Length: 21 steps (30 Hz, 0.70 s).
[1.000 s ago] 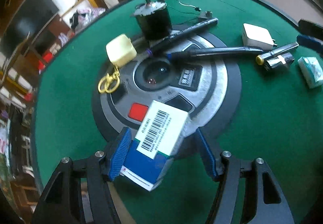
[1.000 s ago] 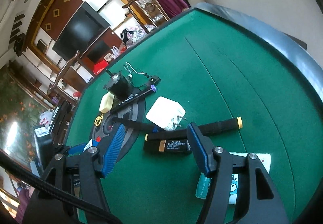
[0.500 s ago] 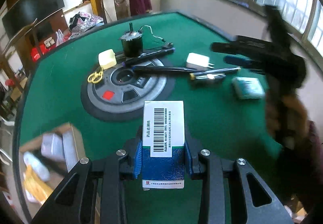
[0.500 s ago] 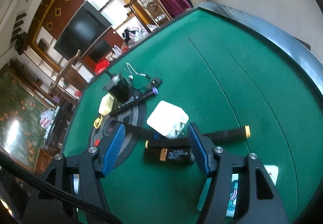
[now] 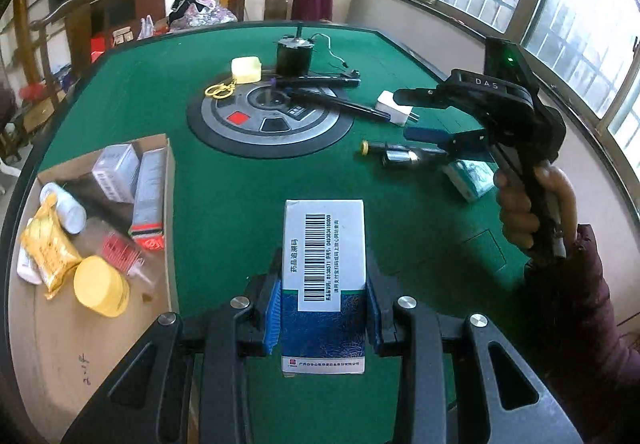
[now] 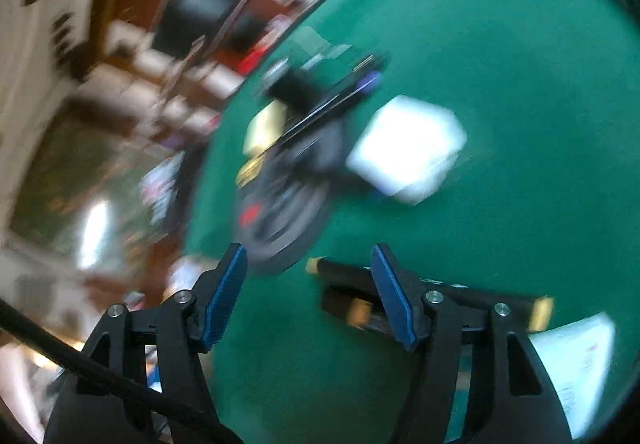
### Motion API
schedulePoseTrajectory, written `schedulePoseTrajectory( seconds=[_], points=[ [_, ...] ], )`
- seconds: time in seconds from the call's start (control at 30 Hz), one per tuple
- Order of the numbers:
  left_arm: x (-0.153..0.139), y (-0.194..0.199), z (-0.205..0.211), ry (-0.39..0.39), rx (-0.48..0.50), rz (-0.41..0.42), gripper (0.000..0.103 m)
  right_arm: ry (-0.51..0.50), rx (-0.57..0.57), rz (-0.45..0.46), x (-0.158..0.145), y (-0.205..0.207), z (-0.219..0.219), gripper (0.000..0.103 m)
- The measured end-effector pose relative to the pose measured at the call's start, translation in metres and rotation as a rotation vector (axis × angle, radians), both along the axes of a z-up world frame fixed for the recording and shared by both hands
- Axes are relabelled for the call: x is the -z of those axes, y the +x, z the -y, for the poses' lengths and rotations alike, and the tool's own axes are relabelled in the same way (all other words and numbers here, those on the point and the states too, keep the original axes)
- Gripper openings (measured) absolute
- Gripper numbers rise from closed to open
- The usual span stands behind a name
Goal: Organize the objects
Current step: 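Hold the medicine box in the left tool while the right tool grasps the black marker cap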
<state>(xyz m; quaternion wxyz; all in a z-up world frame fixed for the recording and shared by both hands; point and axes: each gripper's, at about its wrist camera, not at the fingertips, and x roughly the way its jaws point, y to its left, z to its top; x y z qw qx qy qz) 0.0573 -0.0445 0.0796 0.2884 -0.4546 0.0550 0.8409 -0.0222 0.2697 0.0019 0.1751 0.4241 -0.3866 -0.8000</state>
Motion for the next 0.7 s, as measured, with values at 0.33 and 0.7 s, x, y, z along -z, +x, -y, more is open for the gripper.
schedulePoseTrajectory(
  seconds=[0.33, 0.7],
  points=[
    [0.011, 0.009, -0.006, -0.011, -0.012, -0.002, 0.029, 0.193, 0.077, -0.031, -0.014, 0.016, 0.004, 0.063],
    [0.010, 0.031, 0.011, 0.060, -0.012, -0.015, 0.029, 0.243, 0.049, -0.040, -0.014, 0.057, 0.035, 0.064]
  ],
)
